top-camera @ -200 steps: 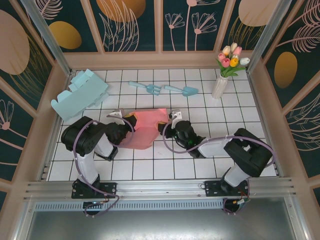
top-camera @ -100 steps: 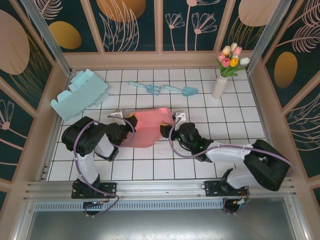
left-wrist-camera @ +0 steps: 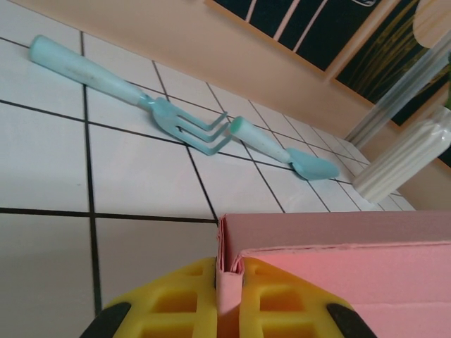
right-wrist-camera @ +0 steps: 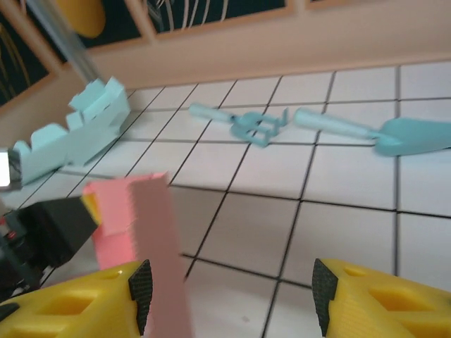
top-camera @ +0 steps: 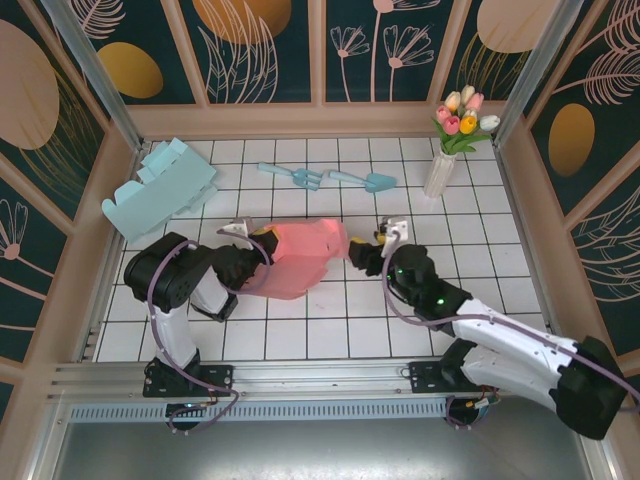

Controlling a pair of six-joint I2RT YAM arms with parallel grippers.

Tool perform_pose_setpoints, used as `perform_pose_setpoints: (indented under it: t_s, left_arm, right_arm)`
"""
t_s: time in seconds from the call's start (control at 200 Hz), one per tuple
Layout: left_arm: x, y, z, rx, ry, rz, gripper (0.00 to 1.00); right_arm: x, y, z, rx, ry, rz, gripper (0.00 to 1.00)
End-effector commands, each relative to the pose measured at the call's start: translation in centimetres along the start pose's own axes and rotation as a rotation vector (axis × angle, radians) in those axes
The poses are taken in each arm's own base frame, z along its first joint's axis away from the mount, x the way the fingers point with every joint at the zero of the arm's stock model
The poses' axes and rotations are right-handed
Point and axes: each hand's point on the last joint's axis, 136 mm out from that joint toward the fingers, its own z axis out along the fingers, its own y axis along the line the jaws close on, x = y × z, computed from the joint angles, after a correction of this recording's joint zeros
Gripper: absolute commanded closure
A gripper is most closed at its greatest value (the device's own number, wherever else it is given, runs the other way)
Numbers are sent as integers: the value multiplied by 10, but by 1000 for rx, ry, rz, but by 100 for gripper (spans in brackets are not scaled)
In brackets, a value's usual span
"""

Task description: Fold the paper box

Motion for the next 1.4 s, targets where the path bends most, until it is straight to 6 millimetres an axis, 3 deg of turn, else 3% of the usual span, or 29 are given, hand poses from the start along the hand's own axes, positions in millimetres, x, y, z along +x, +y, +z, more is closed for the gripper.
perform_pose_setpoints:
  t_s: [0.0,0.13,0.28,0.6,0.821,1.161,1.396]
  left_arm:
    - [-13,-26,3,125,-42,34,100]
    - [-11,-34,5,171,-26,35,100]
    - [-9,-40,5,209,-18,21,100]
    - [-3,-46,10,256,10,6,100]
    - [-3,-44,11,246,11,6,100]
    - [-12,-33,-2,140,-41,44,100]
    - [-17,-47,-16,88,-86,150,100]
  right_arm:
    - [14,-18,-2,-14,24,5,36]
    - [18,-4,3,-125,42,-16,37]
    - [34,33,7,-340,109,-39,38]
    - [65,67,35,-432,227,-87,46]
    - [78,51,69,-242,274,-78,45]
    - [84,32,98,7,292,-103,41]
    - [97,25,109,147,302,-209,51]
